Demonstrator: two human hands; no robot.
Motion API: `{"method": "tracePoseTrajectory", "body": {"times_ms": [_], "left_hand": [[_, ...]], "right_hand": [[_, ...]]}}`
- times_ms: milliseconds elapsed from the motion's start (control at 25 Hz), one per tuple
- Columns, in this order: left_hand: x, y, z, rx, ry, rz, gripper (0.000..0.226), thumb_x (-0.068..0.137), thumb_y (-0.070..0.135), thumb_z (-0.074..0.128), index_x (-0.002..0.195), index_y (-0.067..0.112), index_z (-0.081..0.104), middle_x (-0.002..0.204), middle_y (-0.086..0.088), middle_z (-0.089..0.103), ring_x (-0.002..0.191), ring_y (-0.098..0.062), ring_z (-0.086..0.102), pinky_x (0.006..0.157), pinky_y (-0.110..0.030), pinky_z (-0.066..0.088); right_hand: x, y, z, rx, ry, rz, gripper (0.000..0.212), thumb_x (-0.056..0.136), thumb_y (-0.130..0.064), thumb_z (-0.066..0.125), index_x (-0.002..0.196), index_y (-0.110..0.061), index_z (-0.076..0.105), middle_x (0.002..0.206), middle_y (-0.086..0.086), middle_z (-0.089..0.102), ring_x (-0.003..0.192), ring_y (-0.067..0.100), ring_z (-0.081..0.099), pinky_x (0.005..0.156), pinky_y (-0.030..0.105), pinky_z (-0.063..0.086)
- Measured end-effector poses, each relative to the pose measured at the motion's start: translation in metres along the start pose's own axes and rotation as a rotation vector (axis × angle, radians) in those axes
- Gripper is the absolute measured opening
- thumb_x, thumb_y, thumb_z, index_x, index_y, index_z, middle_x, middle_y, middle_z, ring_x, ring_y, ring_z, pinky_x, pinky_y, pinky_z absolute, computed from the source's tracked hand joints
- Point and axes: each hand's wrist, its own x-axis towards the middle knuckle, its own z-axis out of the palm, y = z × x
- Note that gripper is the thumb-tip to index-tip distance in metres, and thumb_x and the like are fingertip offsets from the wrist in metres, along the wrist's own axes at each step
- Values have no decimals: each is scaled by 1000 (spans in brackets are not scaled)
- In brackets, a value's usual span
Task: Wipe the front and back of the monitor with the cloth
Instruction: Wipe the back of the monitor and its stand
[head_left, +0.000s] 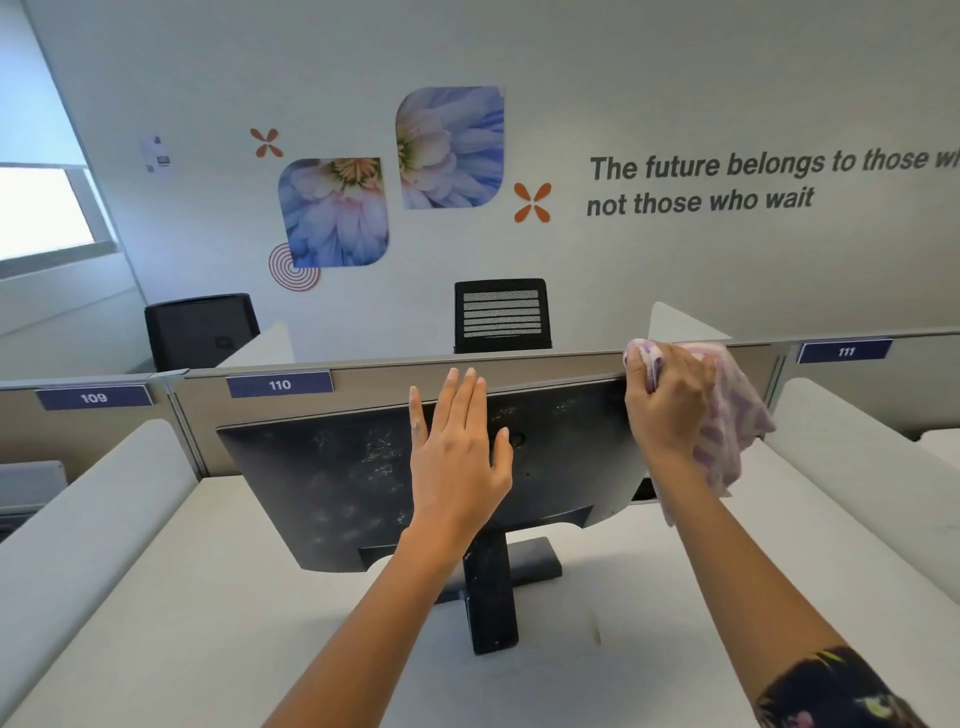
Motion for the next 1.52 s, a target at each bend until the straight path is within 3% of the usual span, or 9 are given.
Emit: {"method": "tracePoseTrajectory", "body": {"times_ms": [280,560,1280,1520], "left_hand": [[-5,-10,-4,9,-34,75,61,92,38,47,146,12,41,152,-3,40,146,-18,26,121,-52,8],[-9,-31,-15,-12,-51,156,59,91,34,46,145,11,42,151,-5,42,145,-20,30,120,-50,11],[-33,-118,-51,65,1,102,60,91,37,47,145,11,43,151,-6,41,144,-23,31,119,-51,12],[-40,-143,-65,69,1,63,60,94,40,31,144,10,43,151,-7,42,144,-22,31,119,-54,15]], "right_hand": [[-56,-60,32,39,63,-101,47,99,-44,41,112,-6,66,113,13,69,113,31,58,118,44,25],[-83,-96,47,88,93,-131,45,98,-42,43,112,-7,66,112,12,69,112,30,59,117,46,28],[-142,-175,79,176,100,-158,40,96,-39,50,118,-9,64,118,12,67,117,28,56,117,50,29],[-166,-207,88,218,69,-175,51,99,-49,39,119,-10,64,121,12,66,119,26,54,118,47,27]]}}
